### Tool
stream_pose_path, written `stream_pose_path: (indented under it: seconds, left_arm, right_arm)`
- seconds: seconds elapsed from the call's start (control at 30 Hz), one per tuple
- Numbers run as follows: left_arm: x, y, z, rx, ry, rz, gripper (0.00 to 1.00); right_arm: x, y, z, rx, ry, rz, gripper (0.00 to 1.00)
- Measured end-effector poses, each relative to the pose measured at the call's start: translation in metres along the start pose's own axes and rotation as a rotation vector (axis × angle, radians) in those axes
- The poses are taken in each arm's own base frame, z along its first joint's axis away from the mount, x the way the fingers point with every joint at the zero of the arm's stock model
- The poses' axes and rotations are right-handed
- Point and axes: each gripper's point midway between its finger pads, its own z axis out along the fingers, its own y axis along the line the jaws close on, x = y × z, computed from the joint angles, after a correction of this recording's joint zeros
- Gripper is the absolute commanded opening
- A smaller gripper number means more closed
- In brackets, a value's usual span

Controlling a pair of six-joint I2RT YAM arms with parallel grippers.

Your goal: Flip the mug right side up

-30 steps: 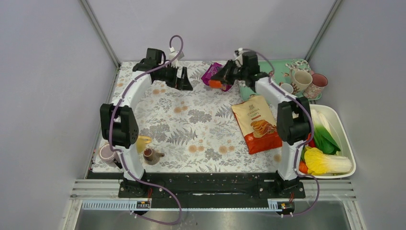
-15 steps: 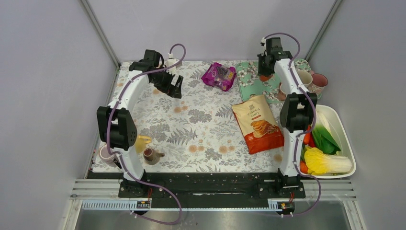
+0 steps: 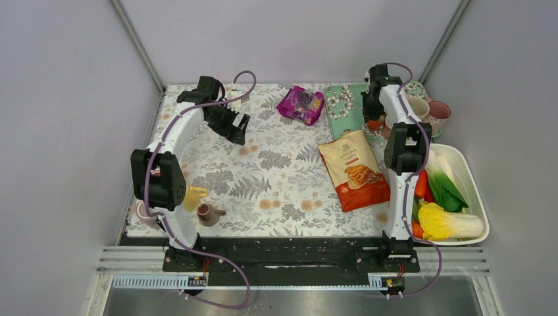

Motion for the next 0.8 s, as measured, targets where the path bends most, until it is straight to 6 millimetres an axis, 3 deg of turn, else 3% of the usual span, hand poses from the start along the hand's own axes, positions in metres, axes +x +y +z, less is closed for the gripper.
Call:
stream_pose_path:
  seconds: [0.1, 0.3, 0.57, 0.8]
  left_arm:
    - [0.0, 0.001, -0.001, -0.003, 0.0, 0.01, 0.99]
    - [0.005, -0.001, -0.001, 0.005, 0.02, 0.037, 0.99]
    - [0.009, -0.005, -0.001, 0.002, 0.047, 0.069, 0.99]
    - [0.012, -0.012, 0.0, 0.018, 0.071, 0.124, 0.99]
  right_arm:
    - [0.003, -0.002, 0.002, 0.008, 0.009, 0.001, 0.0]
    - [0.022, 0.001, 0.012, -0.004, 0.061, 0.0, 0.14]
    - [0.025, 0.004, 0.015, -0.02, 0.068, 0.011, 0.45]
    - [0.028, 0.006, 0.011, -0.035, 0.067, 0.015, 0.61]
